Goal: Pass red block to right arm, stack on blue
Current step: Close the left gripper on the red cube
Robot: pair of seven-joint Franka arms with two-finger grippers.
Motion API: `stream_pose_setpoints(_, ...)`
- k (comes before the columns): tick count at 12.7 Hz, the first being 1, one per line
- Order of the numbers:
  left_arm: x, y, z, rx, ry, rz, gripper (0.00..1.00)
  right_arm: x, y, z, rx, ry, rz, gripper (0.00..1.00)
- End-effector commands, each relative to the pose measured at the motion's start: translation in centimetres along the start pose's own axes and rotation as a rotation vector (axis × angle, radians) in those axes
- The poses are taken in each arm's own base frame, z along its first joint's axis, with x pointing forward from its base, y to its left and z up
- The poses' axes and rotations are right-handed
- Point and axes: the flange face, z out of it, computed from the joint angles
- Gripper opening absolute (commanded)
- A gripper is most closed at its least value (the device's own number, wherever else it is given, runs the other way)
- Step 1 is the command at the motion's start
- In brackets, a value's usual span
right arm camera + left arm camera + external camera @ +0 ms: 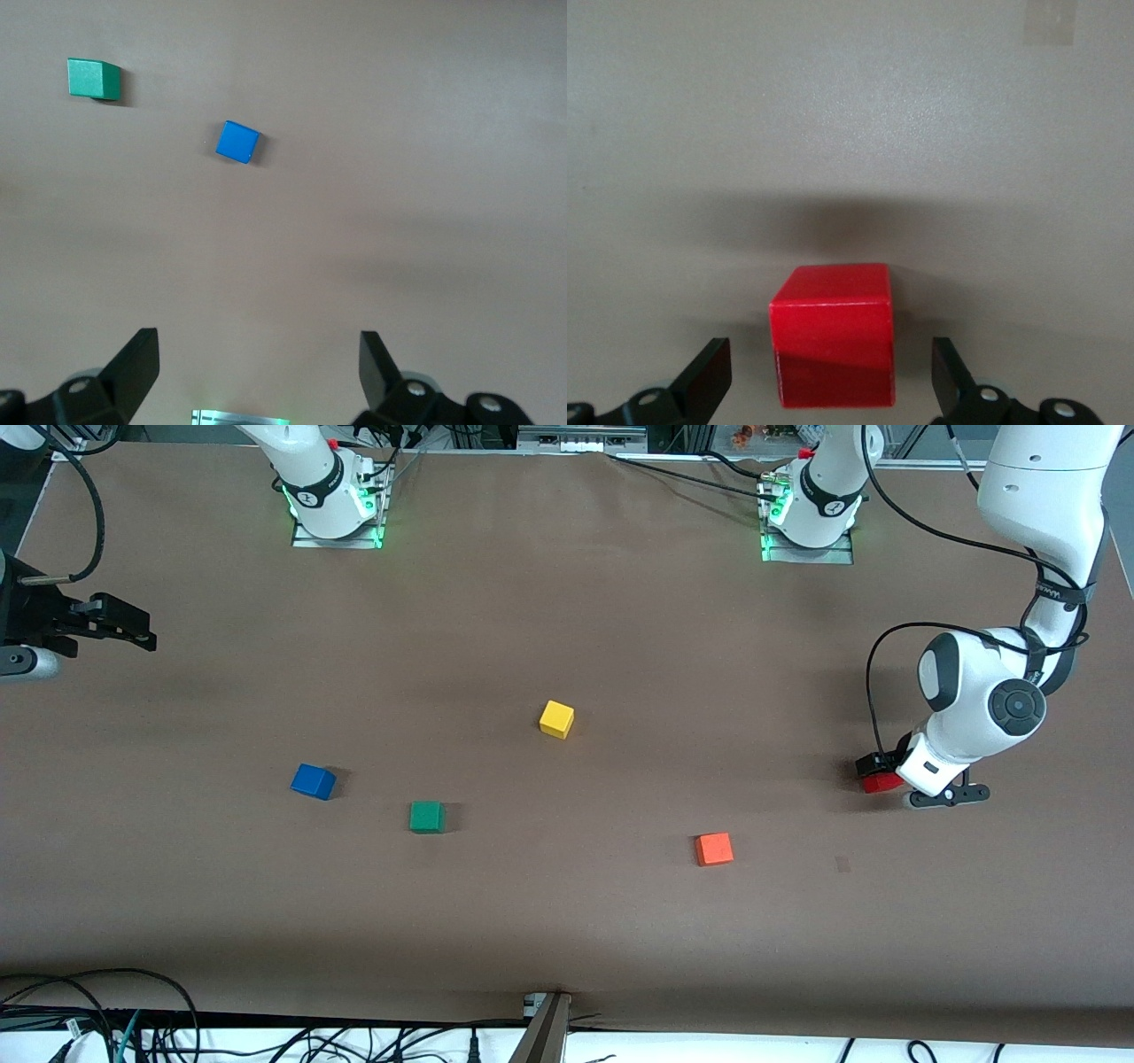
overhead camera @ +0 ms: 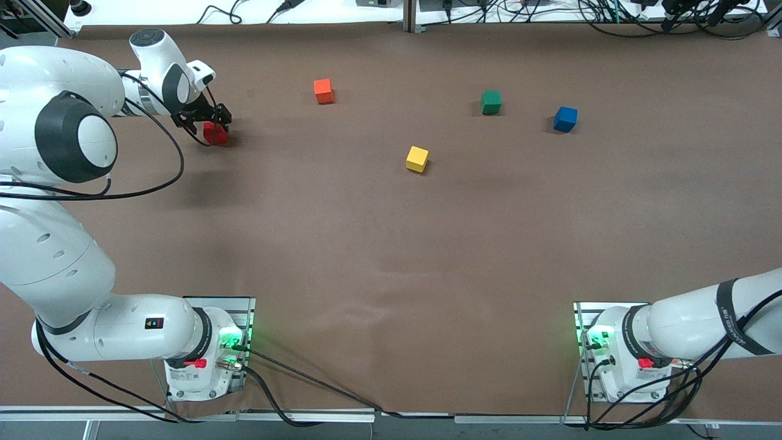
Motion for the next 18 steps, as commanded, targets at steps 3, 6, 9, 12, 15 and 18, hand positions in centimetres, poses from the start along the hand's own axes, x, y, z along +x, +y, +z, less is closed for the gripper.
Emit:
stream_pose_setpoints(3,0.0,0.0,0.4,-0.015,0.005,0.067,0.08,0.2,0.1,-0.4,0.011,0.010,-0.009,1.00)
stream_pose_setpoints(6,0.3,0.5,-0.7,-0.016,0.016,0.072,0.00,0.3,0.1,-0.4,0.010,0.016,-0.011,1.00)
stream_pose_setpoints(9,1.2,3.4,-6.0,-0.032,-0.002,0.169,0.00,0.8,-0.1,-0.5,0.006,0.039,-0.012,1.00)
stream_pose_setpoints(12,2.6,6.4,-10.0,-0.101,-0.016,0.329,0.00,0.8,-0.2,-0.3,0.008,0.034,-0.005,1.00)
stream_pose_setpoints(15,3.2,9.7,-12.5,-0.167,0.046,0.505,0.00,1.8,-2.2,1.1,0.005,0.008,-0.038,1.00)
stream_pose_setpoints(18,2.9,14.3,-14.3,-0.196,0.088,0.671,0.00,2.5,-2.8,2.5,0.045,-0.018,-0.042,1.00)
